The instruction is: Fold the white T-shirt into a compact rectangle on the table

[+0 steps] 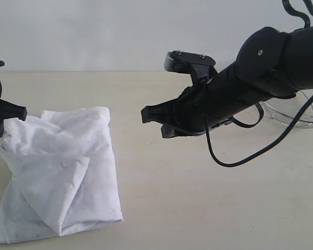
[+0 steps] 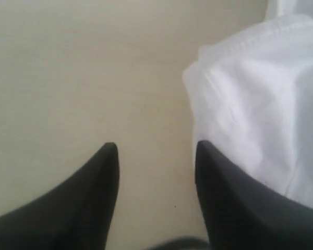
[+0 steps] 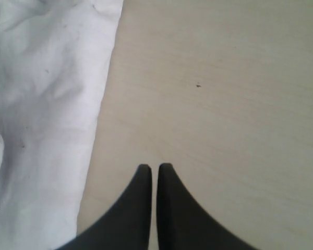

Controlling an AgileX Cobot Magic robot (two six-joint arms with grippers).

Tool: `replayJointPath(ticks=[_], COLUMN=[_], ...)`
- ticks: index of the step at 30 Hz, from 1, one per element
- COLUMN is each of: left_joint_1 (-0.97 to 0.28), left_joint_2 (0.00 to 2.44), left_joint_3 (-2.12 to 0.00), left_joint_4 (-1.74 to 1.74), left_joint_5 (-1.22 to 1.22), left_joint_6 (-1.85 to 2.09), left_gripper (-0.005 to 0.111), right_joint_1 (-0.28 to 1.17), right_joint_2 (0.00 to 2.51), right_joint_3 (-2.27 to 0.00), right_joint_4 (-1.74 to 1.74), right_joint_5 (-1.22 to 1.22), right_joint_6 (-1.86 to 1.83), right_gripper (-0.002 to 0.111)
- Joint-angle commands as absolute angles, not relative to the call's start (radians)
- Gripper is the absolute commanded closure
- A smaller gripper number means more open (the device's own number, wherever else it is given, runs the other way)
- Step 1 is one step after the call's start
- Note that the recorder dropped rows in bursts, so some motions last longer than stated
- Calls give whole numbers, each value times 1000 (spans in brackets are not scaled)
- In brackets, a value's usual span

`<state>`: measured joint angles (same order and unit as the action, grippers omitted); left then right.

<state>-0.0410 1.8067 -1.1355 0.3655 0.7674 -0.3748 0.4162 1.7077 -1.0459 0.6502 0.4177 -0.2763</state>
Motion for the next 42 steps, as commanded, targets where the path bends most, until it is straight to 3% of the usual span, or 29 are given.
replayJointPath(ticks=[1, 4, 9, 16, 42], left_joint_1=[-8, -14, -113, -254, -254], left_joint_2=[1743, 1683, 1665, 1793, 1728], left_joint_3=[-1140, -1140, -1140, -1140, -1140], left_joint_4=[156, -211, -446, -406, -137], left_joint_5=[758, 762, 784, 730, 1029], left_joint_6=[-245, 37, 254, 183, 133], left_gripper=[66, 72, 102, 102, 102], right_joint_1=[408, 408, 408, 408, 408], right_joint_2=[1695, 1695, 1695, 1695, 1695], right_joint_3=[-1041, -1041, -1041, -1041, -1041], right_joint_4=[643, 643, 643, 643, 641], right_joint_5=[422, 422, 413, 415, 425], right_joint_6=[-282, -282, -288, -288, -302], right_gripper=[108, 108, 108, 108, 108])
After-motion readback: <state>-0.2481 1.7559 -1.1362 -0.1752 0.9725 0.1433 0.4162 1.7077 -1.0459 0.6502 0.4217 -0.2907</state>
